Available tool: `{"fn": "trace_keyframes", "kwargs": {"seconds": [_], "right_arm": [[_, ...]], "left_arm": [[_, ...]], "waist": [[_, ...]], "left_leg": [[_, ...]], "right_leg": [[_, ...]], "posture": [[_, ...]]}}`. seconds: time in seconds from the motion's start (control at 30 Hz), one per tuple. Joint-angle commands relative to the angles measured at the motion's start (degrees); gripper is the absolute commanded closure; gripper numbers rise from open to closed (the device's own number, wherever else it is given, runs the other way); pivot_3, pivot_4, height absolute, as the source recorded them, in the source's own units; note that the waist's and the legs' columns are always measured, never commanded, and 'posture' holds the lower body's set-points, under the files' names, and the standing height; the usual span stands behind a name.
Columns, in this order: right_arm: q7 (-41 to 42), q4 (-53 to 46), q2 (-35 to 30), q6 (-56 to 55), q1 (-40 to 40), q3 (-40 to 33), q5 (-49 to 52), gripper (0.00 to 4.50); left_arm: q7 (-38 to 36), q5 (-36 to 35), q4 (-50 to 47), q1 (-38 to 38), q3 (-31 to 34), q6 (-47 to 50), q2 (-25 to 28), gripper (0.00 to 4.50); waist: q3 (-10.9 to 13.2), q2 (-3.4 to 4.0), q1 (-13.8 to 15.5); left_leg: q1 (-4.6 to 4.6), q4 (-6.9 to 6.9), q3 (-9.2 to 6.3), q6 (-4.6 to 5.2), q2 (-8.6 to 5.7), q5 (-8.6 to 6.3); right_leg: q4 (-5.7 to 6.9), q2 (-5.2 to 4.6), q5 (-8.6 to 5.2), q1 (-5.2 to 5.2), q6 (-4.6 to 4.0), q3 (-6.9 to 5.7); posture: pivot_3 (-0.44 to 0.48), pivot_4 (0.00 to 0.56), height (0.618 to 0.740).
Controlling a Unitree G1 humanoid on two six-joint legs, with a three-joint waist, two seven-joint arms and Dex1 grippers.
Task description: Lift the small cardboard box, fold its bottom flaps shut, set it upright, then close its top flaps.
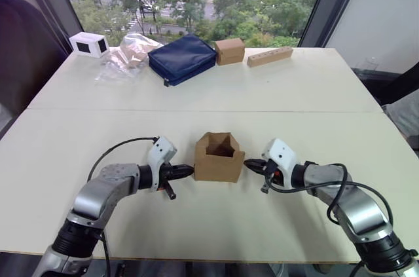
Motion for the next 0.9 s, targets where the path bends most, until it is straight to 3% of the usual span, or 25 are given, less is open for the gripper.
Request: {"fn": "trace_keyframes", "kwargs": {"seconds": [0.03,0.23,0.33,0.43,0.67,0.9], "right_arm": [[0.24,-0.25,-1.23,-0.18,-0.27,-5.12,2.13,4.50],[-0.95,-0.47,-2.19,4.55,-1.95,-11.81,5.77,4.50],[-0.19,-0.05,-1.62,3.42,-3.36,-14.37,8.12,4.50],[2.22,-1.69,-0.78,8.48,-5.48,-16.30,15.61,4.50],[3.95,-1.01,0.41,10.29,-11.17,-10.46,18.12,4.50],[6.87,0.87,0.01,7.73,-12.75,-5.37,16.86,4.50]], "left_arm": [[1.14,-0.62,-2.46,1.04,1.69,-1.11,0.04,4.40],[4.77,5.18,-4.45,3.60,3.07,-4.75,5.50,4.40],[-3.65,0.23,-4.51,3.35,4.96,-7.06,9.22,4.40],[-5.26,-9.84,1.77,-5.00,10.96,2.05,7.38,4.40],[-6.86,-9.70,3.65,-12.34,7.82,1.67,5.42,4.40],[-8.73,-8.99,2.69,-12.55,4.66,0.42,3.95,4.40]], "waist": [[0.00,0.00,0.01],[0.00,0.00,-0.23],[0.00,0.03,-0.29],[0.02,0.03,0.21],[0.02,0.01,-0.57],[0.02,0.00,-0.54]], "left_leg": [[0.00,0.00,0.00,0.00,0.00,0.00],[0.04,-0.03,0.00,0.00,0.02,0.00],[0.06,-0.07,0.00,0.00,0.03,0.00],[0.05,-0.06,0.02,0.00,0.03,0.00],[0.07,-0.07,0.11,0.15,0.00,-0.09],[0.08,-0.04,0.12,0.12,0.01,-0.07]], "right_leg": [[0.00,0.00,0.00,0.00,0.00,0.00],[0.00,0.00,0.00,0.01,-0.01,0.02],[-0.01,0.01,-0.01,0.01,-0.02,0.03],[-0.03,-0.02,-0.01,0.02,-0.02,0.03],[-0.12,0.01,-0.01,0.06,-0.01,0.11],[-0.06,0.01,0.00,0.05,0.00,0.12]], "posture": [[0.000,0.150,0.740],[0.000,0.150,0.740],[0.000,0.150,0.740],[0.000,0.150,0.740],[0.000,0.150,0.740],[0.000,0.150,0.740]]}}
